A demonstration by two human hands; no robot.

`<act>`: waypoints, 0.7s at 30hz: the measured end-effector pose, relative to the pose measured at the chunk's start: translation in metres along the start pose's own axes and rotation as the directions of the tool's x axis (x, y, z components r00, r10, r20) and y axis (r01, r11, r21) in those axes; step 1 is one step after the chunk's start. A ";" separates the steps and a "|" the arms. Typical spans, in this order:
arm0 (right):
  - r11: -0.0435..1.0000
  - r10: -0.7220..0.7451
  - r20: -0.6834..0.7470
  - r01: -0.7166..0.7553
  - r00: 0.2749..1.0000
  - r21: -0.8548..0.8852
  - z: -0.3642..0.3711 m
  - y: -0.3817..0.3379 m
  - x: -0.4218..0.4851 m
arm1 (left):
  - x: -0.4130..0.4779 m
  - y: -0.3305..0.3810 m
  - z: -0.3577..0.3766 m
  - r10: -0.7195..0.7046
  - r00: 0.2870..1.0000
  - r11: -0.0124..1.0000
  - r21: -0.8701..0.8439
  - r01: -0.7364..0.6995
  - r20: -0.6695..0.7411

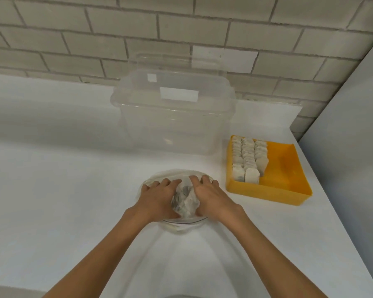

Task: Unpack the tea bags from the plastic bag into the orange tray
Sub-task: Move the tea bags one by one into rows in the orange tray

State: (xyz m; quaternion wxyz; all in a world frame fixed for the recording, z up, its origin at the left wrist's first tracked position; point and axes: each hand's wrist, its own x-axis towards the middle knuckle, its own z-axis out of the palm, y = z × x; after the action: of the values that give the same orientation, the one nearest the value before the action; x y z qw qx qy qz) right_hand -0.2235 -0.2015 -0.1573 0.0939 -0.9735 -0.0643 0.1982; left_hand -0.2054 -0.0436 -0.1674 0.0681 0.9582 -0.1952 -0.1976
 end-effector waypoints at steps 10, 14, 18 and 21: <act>0.934 -0.093 -0.348 0.203 0.933 0.293 -0.035 0.003 -0.010 | -0.012 0.004 -0.031 -0.011 0.974 0.999 0.037 0.020 -0.228; 0.925 -0.120 -0.380 0.242 0.917 0.292 -0.031 0.000 -0.015 | -0.013 0.000 -0.032 -0.012 0.973 0.999 0.043 0.023 -0.230; 0.976 0.006 -0.094 0.014 0.996 0.216 0.004 0.005 -0.006 | -0.003 -0.003 -0.002 -0.020 0.998 0.999 0.030 0.021 -0.052; 0.980 0.128 0.012 -0.129 0.992 0.150 0.020 0.009 0.005 | 0.003 -0.007 0.013 -0.010 0.999 1.000 -0.011 0.010 0.035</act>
State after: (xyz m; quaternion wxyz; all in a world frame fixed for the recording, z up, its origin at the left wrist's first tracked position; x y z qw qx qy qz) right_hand -0.2263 -0.2060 -0.1793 0.1540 -0.9655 0.0137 0.2094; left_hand -0.2060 -0.0388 -0.1815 0.0692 0.9552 -0.1905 -0.2156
